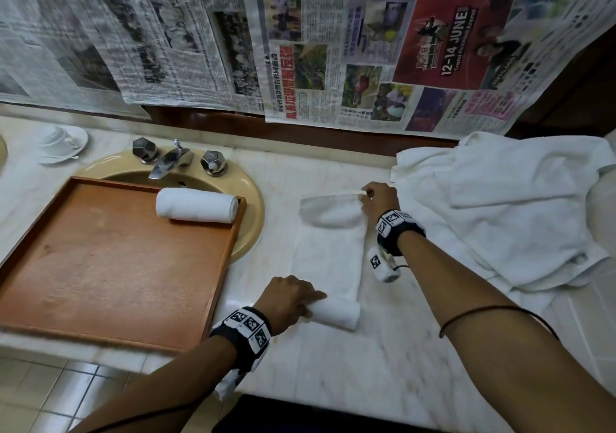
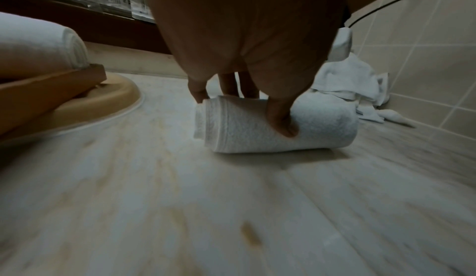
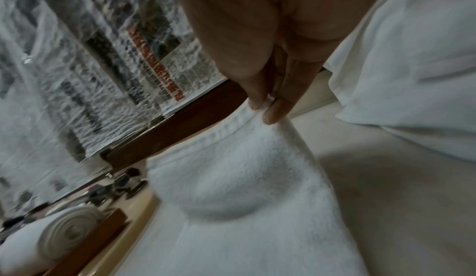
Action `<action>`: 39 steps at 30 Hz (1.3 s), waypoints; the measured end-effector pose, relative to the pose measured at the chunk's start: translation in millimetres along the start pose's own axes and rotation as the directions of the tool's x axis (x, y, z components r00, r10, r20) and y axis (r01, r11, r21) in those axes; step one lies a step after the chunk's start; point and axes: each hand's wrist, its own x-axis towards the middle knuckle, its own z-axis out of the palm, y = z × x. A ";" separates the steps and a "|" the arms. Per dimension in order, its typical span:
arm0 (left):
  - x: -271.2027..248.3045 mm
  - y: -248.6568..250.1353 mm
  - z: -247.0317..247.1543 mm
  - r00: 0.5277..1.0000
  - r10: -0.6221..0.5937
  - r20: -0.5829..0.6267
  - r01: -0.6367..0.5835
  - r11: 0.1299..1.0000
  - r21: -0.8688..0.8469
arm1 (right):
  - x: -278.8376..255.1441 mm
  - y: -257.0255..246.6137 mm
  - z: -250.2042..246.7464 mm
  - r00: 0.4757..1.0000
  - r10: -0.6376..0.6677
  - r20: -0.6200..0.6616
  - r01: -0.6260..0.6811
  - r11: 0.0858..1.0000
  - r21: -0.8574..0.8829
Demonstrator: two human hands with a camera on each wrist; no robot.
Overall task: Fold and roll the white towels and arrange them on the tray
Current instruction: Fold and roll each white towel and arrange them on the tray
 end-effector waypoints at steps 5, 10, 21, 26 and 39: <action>1.1 1.6 -2.6 0.999 -0.025 0.040 0.025 1.000 0.000 | -0.5 15.0 2.3 0.995 0.094 -0.045 -0.090 0.993 0.080; 8.7 0.9 -7.8 0.992 -0.066 0.105 0.066 0.998 0.005 | -45.0 18.0 -4.9 0.992 -0.040 0.122 0.024 0.991 0.129; 49.5 0.5 -17.7 0.952 -0.199 0.234 0.185 0.979 0.080 | -190.7 41.5 14.7 0.889 -0.238 0.391 0.299 0.949 -0.102; 42.7 2.1 -18.1 0.955 -0.291 0.062 0.293 0.956 -0.026 | -201.1 48.9 33.3 0.900 -0.369 0.233 0.411 0.896 -0.168; 5.2 -10.3 -12.1 0.988 -0.082 -0.128 0.096 0.989 0.108 | -207.7 58.6 45.5 0.927 -0.281 0.250 0.317 0.941 -0.117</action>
